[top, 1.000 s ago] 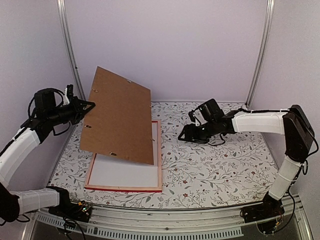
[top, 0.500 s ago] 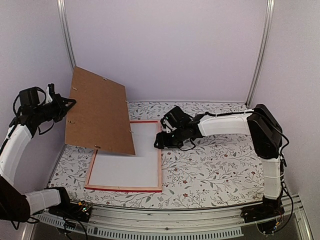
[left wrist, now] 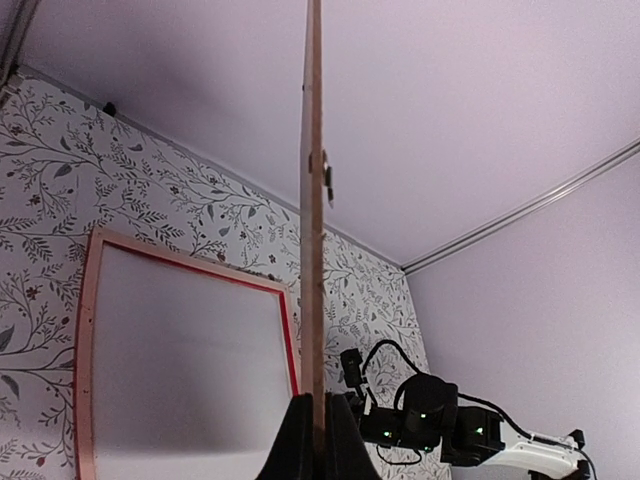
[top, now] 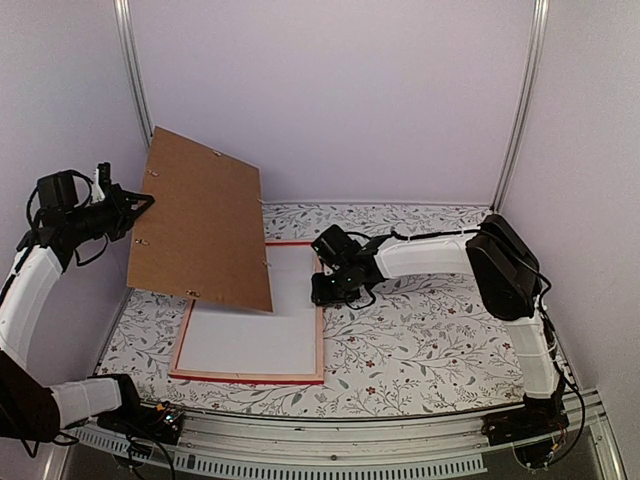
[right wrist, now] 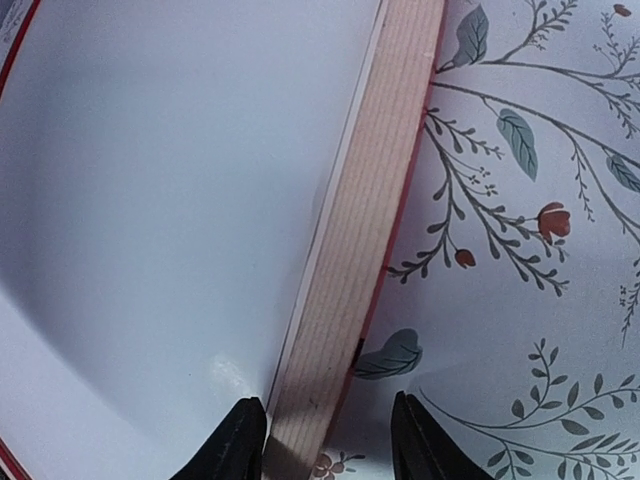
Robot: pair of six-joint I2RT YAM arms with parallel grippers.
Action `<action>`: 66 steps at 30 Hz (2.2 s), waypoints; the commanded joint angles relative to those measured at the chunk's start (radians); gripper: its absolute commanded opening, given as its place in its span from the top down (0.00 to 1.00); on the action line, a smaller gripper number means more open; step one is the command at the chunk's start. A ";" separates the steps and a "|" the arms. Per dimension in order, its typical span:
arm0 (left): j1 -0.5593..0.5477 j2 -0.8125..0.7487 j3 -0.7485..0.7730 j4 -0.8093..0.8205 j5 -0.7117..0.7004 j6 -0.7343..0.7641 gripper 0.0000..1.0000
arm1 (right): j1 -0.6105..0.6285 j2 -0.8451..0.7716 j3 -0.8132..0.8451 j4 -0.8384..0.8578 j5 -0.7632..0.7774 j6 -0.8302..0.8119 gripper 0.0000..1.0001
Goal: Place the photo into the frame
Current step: Position the photo frame at the center of the board, then adjust the fastener on the backboard.
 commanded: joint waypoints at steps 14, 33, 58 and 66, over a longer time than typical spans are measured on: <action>0.003 0.006 -0.036 0.102 0.062 0.002 1.00 | -0.021 -0.028 -0.055 -0.076 0.128 0.051 0.73; -0.300 0.004 -0.117 0.283 -0.047 -0.152 1.00 | -0.165 -0.394 -0.585 0.034 0.201 0.199 0.81; -0.667 0.236 -0.305 0.780 -0.240 -0.409 1.00 | -0.293 -0.695 -0.600 0.045 -0.007 0.006 0.38; -0.697 0.306 -0.326 0.893 -0.257 -0.442 1.00 | -0.291 -0.733 -0.656 0.138 -0.302 -0.109 0.28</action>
